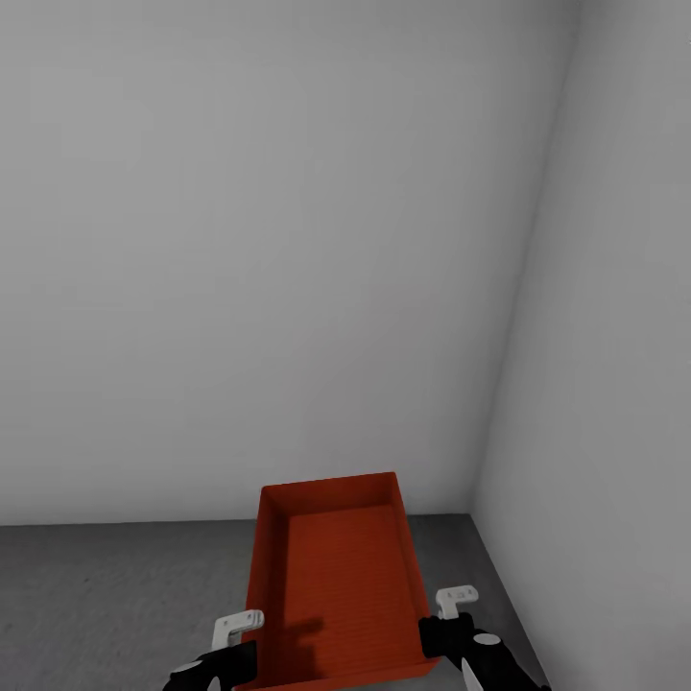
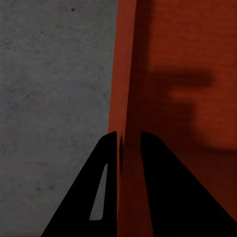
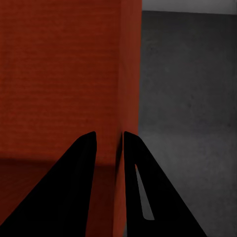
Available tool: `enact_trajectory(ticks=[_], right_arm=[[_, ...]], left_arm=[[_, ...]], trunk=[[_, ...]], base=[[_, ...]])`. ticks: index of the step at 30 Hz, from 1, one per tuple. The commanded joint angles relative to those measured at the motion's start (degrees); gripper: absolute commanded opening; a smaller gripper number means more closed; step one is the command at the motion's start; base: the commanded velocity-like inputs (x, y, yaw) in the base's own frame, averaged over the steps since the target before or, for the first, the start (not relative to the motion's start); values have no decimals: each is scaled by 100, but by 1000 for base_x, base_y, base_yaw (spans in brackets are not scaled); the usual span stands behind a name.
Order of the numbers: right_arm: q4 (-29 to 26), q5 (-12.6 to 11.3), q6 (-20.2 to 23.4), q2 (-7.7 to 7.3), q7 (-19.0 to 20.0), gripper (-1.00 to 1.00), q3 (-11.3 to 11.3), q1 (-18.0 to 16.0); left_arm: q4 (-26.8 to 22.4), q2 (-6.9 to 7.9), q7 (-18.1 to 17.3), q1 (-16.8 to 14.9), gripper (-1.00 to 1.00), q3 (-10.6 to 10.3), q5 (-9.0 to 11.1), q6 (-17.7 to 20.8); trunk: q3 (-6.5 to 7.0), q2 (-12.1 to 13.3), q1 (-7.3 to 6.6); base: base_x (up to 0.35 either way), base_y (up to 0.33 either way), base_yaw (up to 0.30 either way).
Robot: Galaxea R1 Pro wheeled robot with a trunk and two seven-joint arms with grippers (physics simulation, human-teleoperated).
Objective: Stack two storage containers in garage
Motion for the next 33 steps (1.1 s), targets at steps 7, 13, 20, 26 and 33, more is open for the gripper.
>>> enact_trajectory(ticks=[7, 13, 20, 26, 33], right_arm=[[-1, -251, 35, -3, 217, -100, -21, -6], [-1, -262, 29, -4, 217, -100, -29, -5], [-1, -275, 22, -5, 208, -100, -35, -4], [-1, -274, 19, -4, 206, -100, -38, -5], [-1, -274, 19, -5, 208, -100, -31, -7]], left_arm=[[-21, 92, 153, 3, -100, 2, -289, -420], [-21, 92, 153, 3, -100, 2, -288, -420], [-21, 100, 153, 3, -100, 2, -290, -415], [-21, 101, 167, 3, -100, 2, -289, -412], [-21, 101, 170, 3, -100, 2, -295, -412]], trunk=[[-10, -8, 1], [-10, -8, 1], [-10, -8, 1], [-10, -8, 1], [-10, -8, 1]], base=[[0, 0, 0], [0, 0, 0], [0, 0, 0], [132, 0, 0], [305, 0, 0]])
